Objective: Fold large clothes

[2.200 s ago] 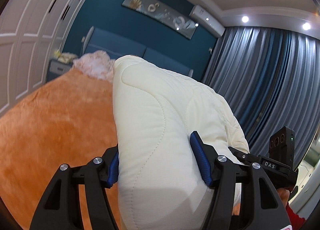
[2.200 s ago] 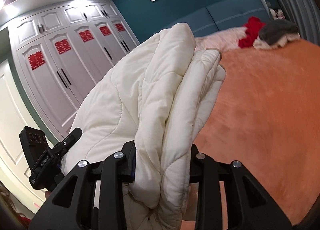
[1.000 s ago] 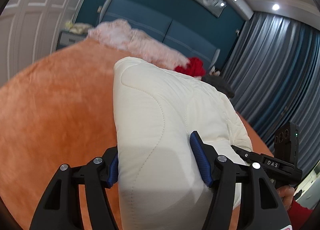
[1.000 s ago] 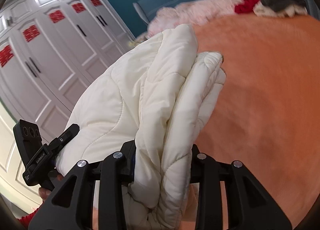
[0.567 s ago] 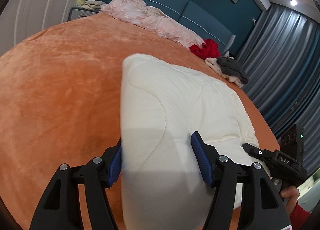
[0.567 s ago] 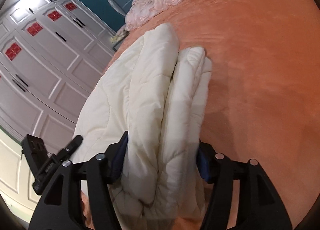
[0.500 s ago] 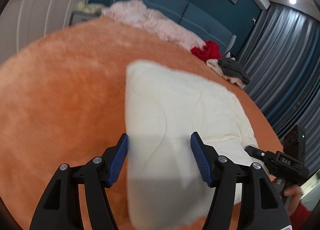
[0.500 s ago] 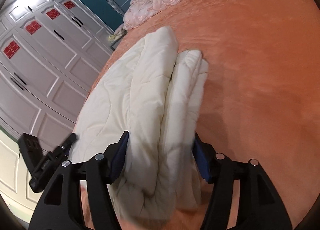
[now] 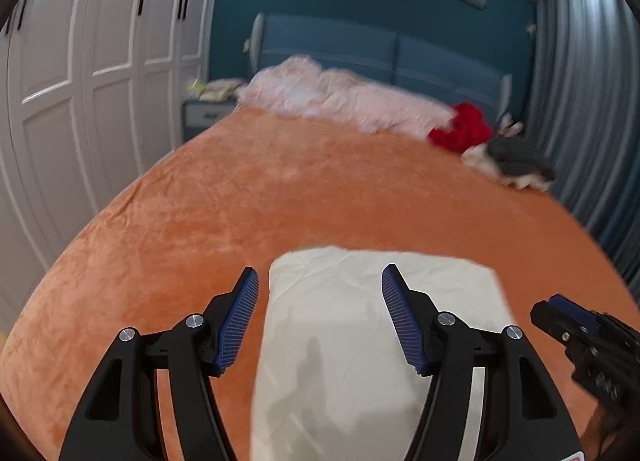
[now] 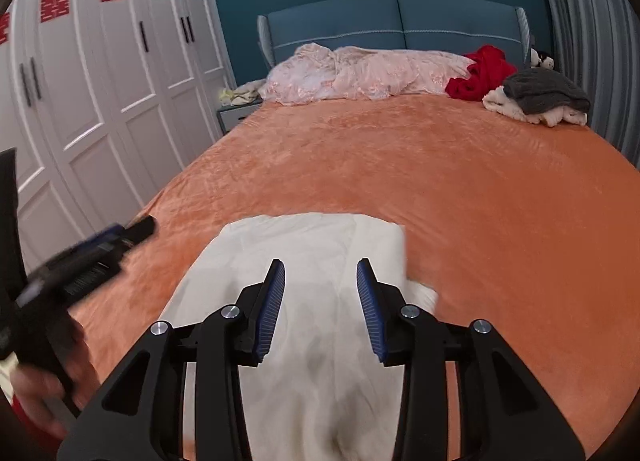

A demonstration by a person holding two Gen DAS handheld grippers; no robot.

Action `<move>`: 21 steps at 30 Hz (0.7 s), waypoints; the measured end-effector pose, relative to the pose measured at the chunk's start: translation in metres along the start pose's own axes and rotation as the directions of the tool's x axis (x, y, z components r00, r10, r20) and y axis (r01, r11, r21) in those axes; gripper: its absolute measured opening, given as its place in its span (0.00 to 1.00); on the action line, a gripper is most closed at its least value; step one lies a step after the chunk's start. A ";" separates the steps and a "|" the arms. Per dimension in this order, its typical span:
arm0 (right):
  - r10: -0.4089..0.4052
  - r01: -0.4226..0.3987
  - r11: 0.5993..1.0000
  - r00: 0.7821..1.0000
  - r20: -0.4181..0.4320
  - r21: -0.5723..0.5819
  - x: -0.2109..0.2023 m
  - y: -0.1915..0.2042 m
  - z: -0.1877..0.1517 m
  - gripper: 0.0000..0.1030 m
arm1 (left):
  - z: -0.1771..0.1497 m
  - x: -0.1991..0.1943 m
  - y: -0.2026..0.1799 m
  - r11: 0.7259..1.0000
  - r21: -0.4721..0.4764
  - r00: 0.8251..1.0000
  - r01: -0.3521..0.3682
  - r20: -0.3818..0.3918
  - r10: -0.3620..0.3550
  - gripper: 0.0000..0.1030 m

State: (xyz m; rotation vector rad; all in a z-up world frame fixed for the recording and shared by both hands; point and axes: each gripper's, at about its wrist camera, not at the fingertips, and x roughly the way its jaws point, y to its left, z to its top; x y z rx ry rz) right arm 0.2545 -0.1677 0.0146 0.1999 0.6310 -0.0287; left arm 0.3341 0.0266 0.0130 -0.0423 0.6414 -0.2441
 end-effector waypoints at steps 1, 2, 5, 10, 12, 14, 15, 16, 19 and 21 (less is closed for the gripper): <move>-0.006 0.006 1.000 1.000 -0.008 0.008 0.008 -0.001 0.001 0.35 | 0.000 0.015 -0.006 1.000 0.008 0.999 -0.012 -0.029 0.012 0.60; -0.017 0.017 1.000 1.000 -0.025 0.020 0.025 -0.003 0.000 0.35 | -0.002 0.028 -0.009 0.999 0.016 0.998 -0.031 -0.050 0.032 0.60; -0.053 0.057 0.997 0.995 -0.082 0.042 0.060 -0.013 -0.012 0.35 | -0.016 0.063 -0.016 0.996 0.052 0.990 -0.074 -0.114 0.079 0.60; -0.049 0.059 0.994 0.992 -0.115 0.087 0.094 -0.035 -0.039 0.33 | -0.038 0.095 -0.016 0.995 0.051 0.982 -0.092 -0.160 0.099 0.61; -0.045 0.056 0.995 0.992 -0.119 0.088 0.100 -0.037 -0.044 0.34 | -0.041 0.101 -0.014 0.994 0.045 0.982 -0.100 -0.154 0.105 0.63; -0.047 0.056 0.996 0.992 -0.119 0.075 0.105 -0.035 -0.048 0.34 | -0.046 0.106 -0.014 0.994 0.047 0.983 -0.103 -0.151 0.109 0.64; -0.048 0.057 0.996 0.992 -0.120 0.071 0.107 -0.035 -0.050 0.35 | -0.047 0.108 -0.013 0.994 0.044 0.983 -0.104 -0.150 0.109 0.64; -0.048 0.056 0.996 0.992 -0.119 0.070 0.109 -0.035 -0.052 0.35 | -0.048 0.110 -0.013 0.994 0.043 0.983 -0.104 -0.148 0.110 0.64; -0.045 0.054 0.996 0.992 -0.117 0.076 0.112 -0.035 -0.057 0.35 | -0.052 0.114 -0.015 0.993 0.043 0.983 -0.110 -0.142 0.115 0.65; -0.048 0.057 0.996 0.993 -0.112 0.075 0.115 -0.034 -0.059 0.35 | -0.054 0.117 -0.016 0.992 0.046 0.983 -0.116 -0.135 0.122 0.65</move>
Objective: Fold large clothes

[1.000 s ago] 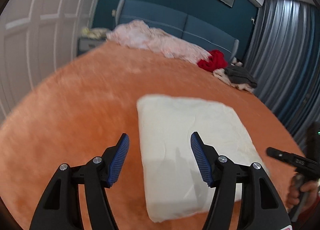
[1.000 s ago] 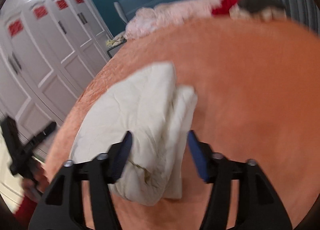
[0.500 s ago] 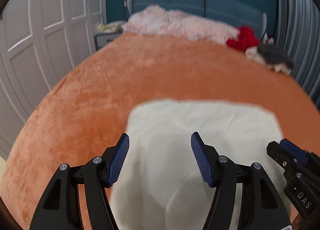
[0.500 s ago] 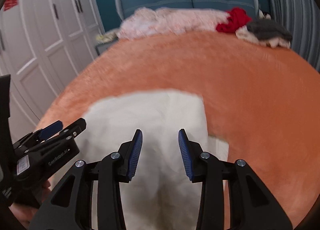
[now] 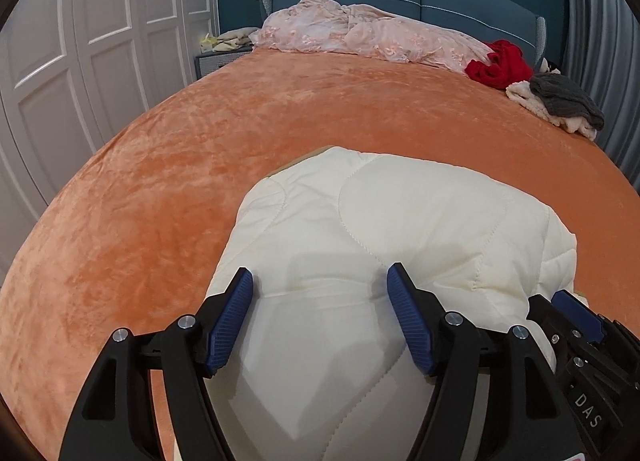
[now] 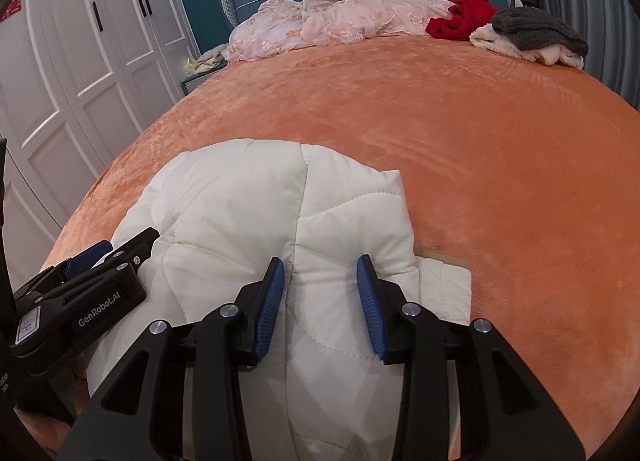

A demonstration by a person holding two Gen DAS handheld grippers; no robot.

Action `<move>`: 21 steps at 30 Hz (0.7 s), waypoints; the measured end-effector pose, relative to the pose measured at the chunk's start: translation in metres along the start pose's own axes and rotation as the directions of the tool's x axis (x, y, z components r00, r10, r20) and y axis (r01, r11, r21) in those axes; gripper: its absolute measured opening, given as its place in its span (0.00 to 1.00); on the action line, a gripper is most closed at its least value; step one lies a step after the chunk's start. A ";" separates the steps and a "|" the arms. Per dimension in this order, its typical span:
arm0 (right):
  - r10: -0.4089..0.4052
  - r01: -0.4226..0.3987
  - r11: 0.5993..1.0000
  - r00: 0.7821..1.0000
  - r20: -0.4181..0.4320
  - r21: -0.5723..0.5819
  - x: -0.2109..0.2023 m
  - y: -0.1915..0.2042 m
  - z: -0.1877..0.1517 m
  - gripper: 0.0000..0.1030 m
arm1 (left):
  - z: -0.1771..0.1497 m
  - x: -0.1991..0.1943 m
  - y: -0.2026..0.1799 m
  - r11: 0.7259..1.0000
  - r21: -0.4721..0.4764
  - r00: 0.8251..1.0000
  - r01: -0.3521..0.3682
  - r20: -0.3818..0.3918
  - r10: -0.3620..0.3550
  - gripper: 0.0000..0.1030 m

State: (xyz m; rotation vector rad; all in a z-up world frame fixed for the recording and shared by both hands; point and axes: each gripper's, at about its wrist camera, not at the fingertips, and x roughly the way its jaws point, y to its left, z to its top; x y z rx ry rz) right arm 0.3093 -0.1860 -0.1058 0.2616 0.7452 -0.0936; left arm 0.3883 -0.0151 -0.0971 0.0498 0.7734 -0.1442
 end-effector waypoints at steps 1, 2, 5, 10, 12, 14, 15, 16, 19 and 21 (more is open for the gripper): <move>-0.002 0.002 1.000 1.000 0.005 -0.001 0.001 0.001 -0.001 0.35 | 0.000 0.000 0.000 1.000 0.001 1.000 -0.003 0.003 0.003 0.65; -0.005 0.005 1.000 1.000 0.012 -0.001 0.002 0.001 -0.002 0.35 | -0.001 0.002 -0.001 1.000 0.003 1.000 -0.006 0.006 0.006 0.65; -0.006 0.007 1.000 1.000 0.025 -0.006 0.004 0.002 -0.004 0.35 | -0.004 0.004 -0.002 1.000 0.003 1.000 -0.012 0.017 0.012 0.66; -0.010 0.010 1.000 0.999 0.040 -0.006 0.007 0.002 -0.006 0.35 | -0.008 0.007 -0.004 1.000 0.006 0.999 -0.023 0.029 0.023 0.66; -0.010 0.011 1.000 0.999 0.043 -0.007 0.008 0.002 -0.007 0.35 | -0.009 0.008 -0.005 1.000 0.005 0.999 -0.023 0.031 0.023 0.66; -0.011 0.012 1.000 0.999 0.047 -0.008 0.009 0.002 -0.008 0.35 | -0.009 0.008 -0.005 1.000 0.006 0.999 -0.024 0.032 0.024 0.66; -0.013 0.014 1.000 0.999 0.050 -0.009 0.008 0.003 -0.009 0.35 | -0.009 0.008 -0.005 1.000 0.007 0.999 -0.027 0.034 0.026 0.66; -0.017 0.017 1.000 0.998 0.052 -0.012 0.008 0.003 -0.009 0.35 | -0.009 0.009 -0.005 1.000 0.008 0.999 -0.029 0.035 0.029 0.66; -0.028 0.030 0.999 0.998 0.061 -0.021 0.008 0.006 -0.011 0.35 | -0.011 0.010 -0.007 0.999 0.011 0.998 -0.038 0.042 0.037 0.66; -0.033 0.034 0.999 0.997 0.063 -0.023 0.008 0.006 -0.010 0.35 | -0.011 0.011 -0.008 0.999 0.012 0.998 -0.041 0.041 0.041 0.66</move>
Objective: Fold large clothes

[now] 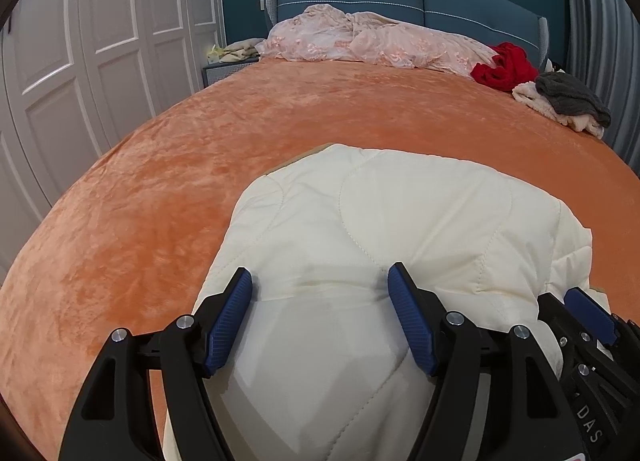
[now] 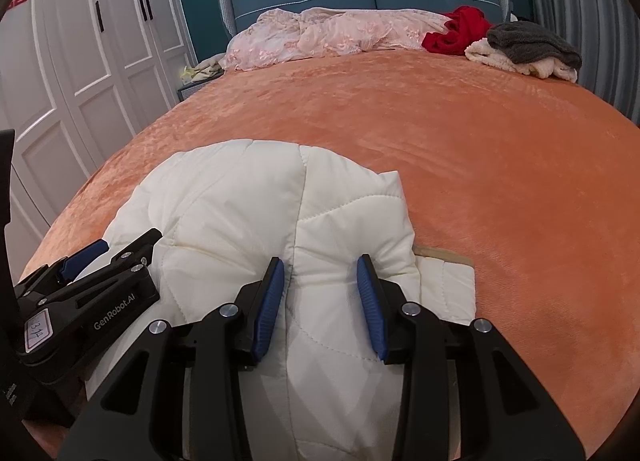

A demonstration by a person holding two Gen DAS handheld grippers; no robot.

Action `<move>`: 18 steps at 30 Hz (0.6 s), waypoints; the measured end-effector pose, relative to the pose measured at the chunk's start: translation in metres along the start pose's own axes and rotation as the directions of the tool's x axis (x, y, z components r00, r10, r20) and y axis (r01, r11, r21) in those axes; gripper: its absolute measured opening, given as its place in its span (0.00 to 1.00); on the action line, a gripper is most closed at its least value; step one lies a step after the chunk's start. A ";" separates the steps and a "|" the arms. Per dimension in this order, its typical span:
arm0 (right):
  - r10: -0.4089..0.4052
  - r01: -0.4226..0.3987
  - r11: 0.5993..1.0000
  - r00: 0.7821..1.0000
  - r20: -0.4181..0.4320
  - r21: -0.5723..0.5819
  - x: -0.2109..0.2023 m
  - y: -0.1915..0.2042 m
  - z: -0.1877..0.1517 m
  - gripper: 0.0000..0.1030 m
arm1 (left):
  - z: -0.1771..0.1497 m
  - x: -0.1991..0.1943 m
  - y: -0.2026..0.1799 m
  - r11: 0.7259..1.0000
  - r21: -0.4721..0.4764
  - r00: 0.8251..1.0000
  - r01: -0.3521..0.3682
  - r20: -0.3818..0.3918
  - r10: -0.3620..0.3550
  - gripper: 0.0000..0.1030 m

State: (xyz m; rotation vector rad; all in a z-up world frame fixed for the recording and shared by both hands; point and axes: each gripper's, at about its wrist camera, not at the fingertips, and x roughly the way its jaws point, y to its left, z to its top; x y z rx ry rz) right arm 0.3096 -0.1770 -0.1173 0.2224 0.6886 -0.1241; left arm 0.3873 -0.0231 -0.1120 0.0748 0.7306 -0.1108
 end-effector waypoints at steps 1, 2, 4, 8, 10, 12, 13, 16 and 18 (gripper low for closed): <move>0.000 0.000 1.000 1.000 0.000 0.000 0.000 0.000 0.000 0.35 | 0.000 -0.001 -0.001 1.000 0.000 1.000 -0.002 -0.002 0.002 0.66; 0.001 -0.001 1.000 1.000 -0.002 0.001 -0.001 0.000 0.001 0.35 | 0.001 -0.001 0.000 1.000 0.000 1.000 -0.002 -0.004 0.002 0.66; 0.013 -0.013 1.000 1.000 -0.021 0.007 -0.002 -0.002 0.003 0.36 | 0.003 -0.006 0.002 1.000 -0.009 1.000 0.002 -0.013 -0.002 0.69; 0.030 -0.027 0.999 0.992 -0.122 0.022 -0.038 -0.004 0.013 0.38 | 0.004 -0.040 0.015 1.000 -0.003 0.996 0.026 -0.081 -0.026 0.71; 0.068 -0.065 0.998 0.988 -0.137 0.027 -0.073 -0.006 0.003 0.38 | -0.005 -0.066 0.023 0.999 0.013 0.994 0.044 -0.096 -0.042 0.71; 0.064 -0.065 0.998 0.984 -0.167 0.001 -0.095 -0.006 -0.014 0.38 | -0.021 -0.092 0.031 0.998 0.016 0.992 0.060 -0.116 -0.057 0.71; 0.049 -0.054 0.998 0.979 -0.199 -0.020 -0.100 -0.006 -0.027 0.38 | -0.029 -0.100 0.033 0.998 0.019 0.990 0.063 -0.131 -0.060 0.71; 0.003 -0.023 0.997 0.965 -0.264 -0.074 -0.101 -0.007 -0.059 0.38 | -0.057 -0.114 0.037 0.998 0.014 0.984 0.058 -0.169 -0.055 0.72; 0.013 -0.024 0.999 0.963 -0.271 -0.039 -0.104 -0.014 -0.068 0.37 | -0.070 -0.120 0.040 0.999 -0.012 0.981 0.051 -0.184 -0.052 0.75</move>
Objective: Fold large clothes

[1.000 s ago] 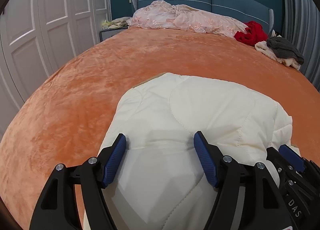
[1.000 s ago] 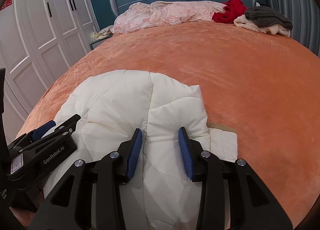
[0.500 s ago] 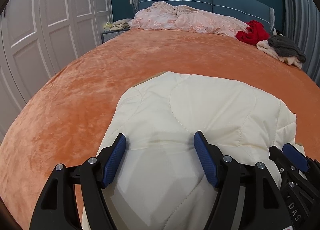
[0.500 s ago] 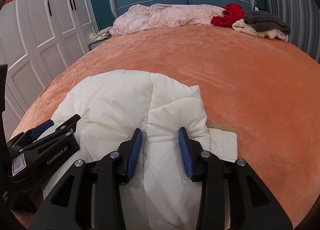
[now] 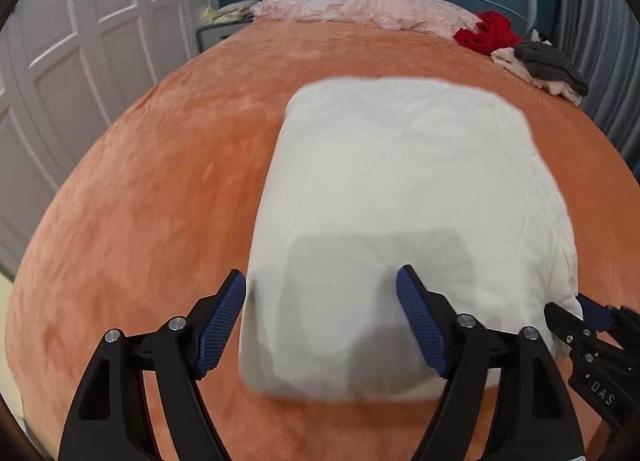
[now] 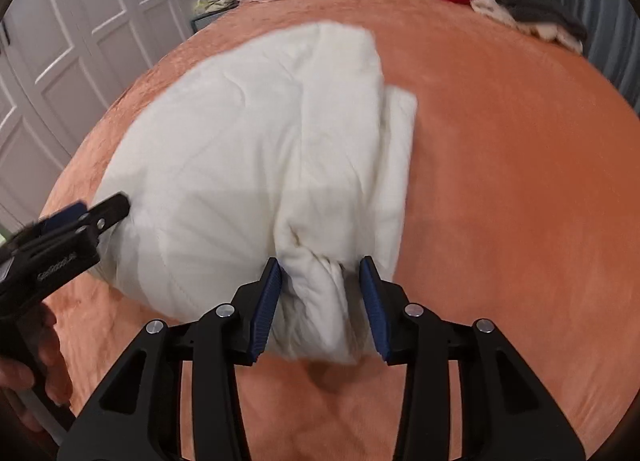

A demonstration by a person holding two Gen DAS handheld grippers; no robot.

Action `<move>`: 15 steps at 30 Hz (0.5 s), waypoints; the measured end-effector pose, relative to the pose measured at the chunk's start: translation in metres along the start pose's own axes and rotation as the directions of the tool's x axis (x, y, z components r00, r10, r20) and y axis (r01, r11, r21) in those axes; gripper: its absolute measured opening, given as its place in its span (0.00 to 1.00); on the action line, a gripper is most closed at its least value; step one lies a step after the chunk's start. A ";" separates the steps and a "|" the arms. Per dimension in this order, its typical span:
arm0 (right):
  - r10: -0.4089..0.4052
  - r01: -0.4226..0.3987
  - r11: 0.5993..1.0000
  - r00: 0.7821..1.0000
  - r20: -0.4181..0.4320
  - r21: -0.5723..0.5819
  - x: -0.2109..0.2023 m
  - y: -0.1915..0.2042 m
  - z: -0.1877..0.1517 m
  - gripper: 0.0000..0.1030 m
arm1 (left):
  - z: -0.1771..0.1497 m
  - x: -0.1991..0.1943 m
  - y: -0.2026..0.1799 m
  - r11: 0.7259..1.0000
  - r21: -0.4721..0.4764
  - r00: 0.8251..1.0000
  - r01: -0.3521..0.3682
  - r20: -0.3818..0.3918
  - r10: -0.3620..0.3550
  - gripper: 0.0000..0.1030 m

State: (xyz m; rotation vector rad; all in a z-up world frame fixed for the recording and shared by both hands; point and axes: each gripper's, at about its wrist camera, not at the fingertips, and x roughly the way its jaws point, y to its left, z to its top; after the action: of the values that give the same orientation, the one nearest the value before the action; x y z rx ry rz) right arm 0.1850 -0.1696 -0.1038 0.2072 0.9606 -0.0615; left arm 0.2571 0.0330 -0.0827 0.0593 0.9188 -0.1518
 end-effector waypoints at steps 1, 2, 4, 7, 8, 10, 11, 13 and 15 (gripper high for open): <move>-0.005 0.005 1.000 1.000 -0.009 0.020 -0.005 -0.002 -0.002 0.37 | -0.002 -0.003 0.002 1.000 -0.016 1.000 0.001 -0.008 -0.002 0.75; -0.012 0.013 0.999 1.000 -0.012 0.033 -0.013 -0.002 -0.003 0.37 | -0.004 -0.007 0.003 1.000 -0.031 1.000 0.000 -0.017 0.000 0.74; -0.021 0.021 0.999 1.000 -0.002 0.035 -0.033 0.000 -0.006 0.37 | -0.009 -0.019 0.006 0.999 -0.046 0.999 -0.003 -0.033 0.002 0.74; -0.066 0.067 0.998 0.997 0.044 -0.001 -0.072 0.005 -0.020 0.38 | -0.021 -0.041 0.005 0.999 -0.034 0.999 -0.038 -0.035 0.036 0.73; -0.073 0.073 0.997 0.996 0.053 -0.006 -0.080 0.006 -0.023 0.39 | -0.025 -0.048 0.004 0.998 -0.029 0.998 -0.050 -0.036 0.049 0.73; -0.084 0.084 0.996 0.994 0.071 -0.003 -0.100 0.007 -0.037 0.45 | -0.037 -0.063 0.002 0.997 -0.021 0.996 -0.073 -0.042 0.072 0.73; -0.087 0.088 0.996 0.993 0.076 0.002 -0.106 0.008 -0.043 0.51 | -0.043 -0.071 0.001 0.996 -0.022 0.996 -0.082 -0.043 0.081 0.73; -0.100 0.099 0.995 0.991 0.091 0.009 -0.121 0.010 -0.056 0.58 | -0.055 -0.087 -0.003 0.995 -0.026 0.994 -0.101 -0.047 0.099 0.73; -0.116 0.117 0.993 0.988 0.104 -0.003 -0.134 0.013 -0.069 0.61 | -0.070 -0.104 -0.006 0.993 -0.030 0.993 -0.113 -0.044 0.112 0.73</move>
State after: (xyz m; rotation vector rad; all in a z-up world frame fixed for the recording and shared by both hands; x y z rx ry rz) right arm 0.0544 -0.1482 -0.0310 0.1380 0.8682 -0.1735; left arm 0.1392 0.0465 -0.0418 0.0841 0.9575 -0.0307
